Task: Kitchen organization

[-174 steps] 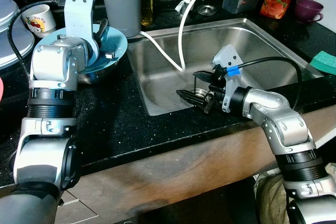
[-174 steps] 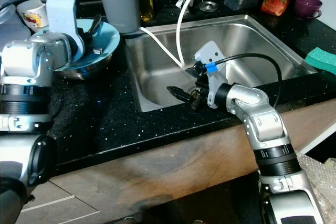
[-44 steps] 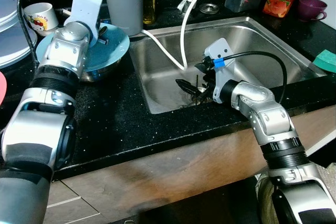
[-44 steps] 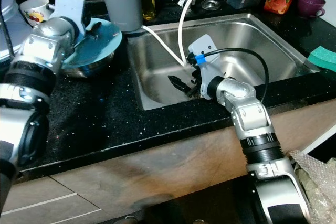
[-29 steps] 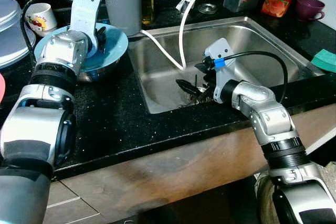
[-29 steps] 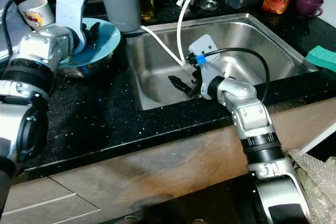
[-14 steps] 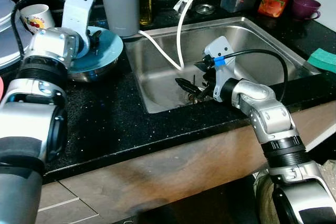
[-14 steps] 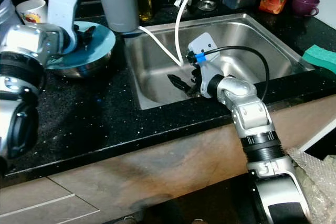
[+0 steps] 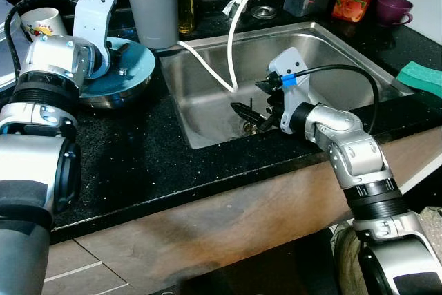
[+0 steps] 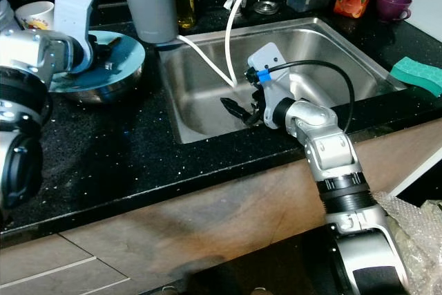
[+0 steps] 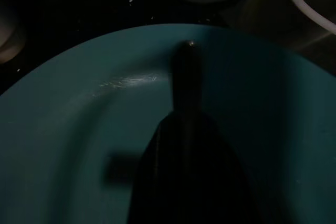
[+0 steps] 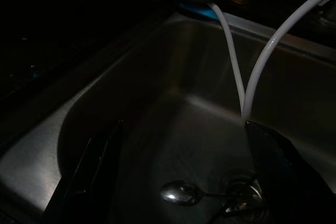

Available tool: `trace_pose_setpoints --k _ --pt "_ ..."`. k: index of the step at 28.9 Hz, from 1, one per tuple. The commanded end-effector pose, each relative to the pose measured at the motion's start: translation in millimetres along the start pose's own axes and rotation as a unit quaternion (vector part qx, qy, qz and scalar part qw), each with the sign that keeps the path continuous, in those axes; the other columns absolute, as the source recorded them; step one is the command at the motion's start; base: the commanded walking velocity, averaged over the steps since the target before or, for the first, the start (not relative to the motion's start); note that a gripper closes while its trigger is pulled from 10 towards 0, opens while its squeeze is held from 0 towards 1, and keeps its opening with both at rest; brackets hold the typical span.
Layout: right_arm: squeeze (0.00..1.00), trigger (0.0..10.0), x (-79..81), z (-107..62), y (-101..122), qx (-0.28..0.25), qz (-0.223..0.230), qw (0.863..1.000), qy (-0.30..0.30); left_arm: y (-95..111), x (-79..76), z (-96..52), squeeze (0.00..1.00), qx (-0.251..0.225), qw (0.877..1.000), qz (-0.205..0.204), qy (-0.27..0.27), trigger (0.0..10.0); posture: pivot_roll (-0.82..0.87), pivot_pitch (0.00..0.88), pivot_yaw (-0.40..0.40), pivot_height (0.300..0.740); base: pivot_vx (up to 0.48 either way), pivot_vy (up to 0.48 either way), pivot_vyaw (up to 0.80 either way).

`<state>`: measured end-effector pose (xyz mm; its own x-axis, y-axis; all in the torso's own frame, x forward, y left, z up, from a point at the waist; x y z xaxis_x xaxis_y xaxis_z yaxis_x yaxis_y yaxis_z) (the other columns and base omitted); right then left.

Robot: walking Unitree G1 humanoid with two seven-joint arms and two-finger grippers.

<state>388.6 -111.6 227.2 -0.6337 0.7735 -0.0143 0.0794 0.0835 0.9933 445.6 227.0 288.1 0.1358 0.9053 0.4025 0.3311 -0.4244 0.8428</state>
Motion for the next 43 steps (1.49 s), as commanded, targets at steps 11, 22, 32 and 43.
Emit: trace_pose_setpoints --k 11,22,32,43 --pt "0.00 10.0 -8.5 -1.1 2 0.001 -0.011 1.000 -0.015 18 -3.7 1.4 0.00 -0.064 0.997 -0.019 0.027 0.0 0.02 0.075 -0.020 0.740 0.000 0.000 0.00" --pt "0.00 10.0 -11.5 -2.9 2 -0.005 -0.004 1.000 -0.023 115 -70.1 -30.5 0.00 -0.268 0.955 -0.095 -0.080 0.0 0.03 0.073 -0.019 0.740 0.000 0.000 0.00" --pt "0.00 10.0 -14.3 -11.6 -4 -0.003 0.000 0.999 -0.036 123 -137.3 -34.4 0.00 -0.319 0.931 -0.101 -0.145 0.0 0.03 0.076 0.008 0.740 0.000 0.000 0.00" --pt "0.00 10.0 -23.3 -20.2 -10 0.001 0.004 0.998 -0.069 66 -179.7 -10.2 0.00 -0.313 0.943 0.026 -0.112 0.0 0.03 0.079 0.024 0.740 0.000 0.000 0.00"
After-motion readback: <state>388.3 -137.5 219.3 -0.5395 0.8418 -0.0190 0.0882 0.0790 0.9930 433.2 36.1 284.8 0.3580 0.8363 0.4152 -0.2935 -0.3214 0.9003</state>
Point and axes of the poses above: a point about 5 cm out from each wrist's last joint towards the gripper, its own z axis pointing out of the wrist towards the gripper, its own y axis along the axis of the wrist's last joint, x = y × z, the point moved 4 cm from there along z, pointing out of the wrist towards the gripper, and after that the axes turned 13 degrees about z, right-handed, at the moved point
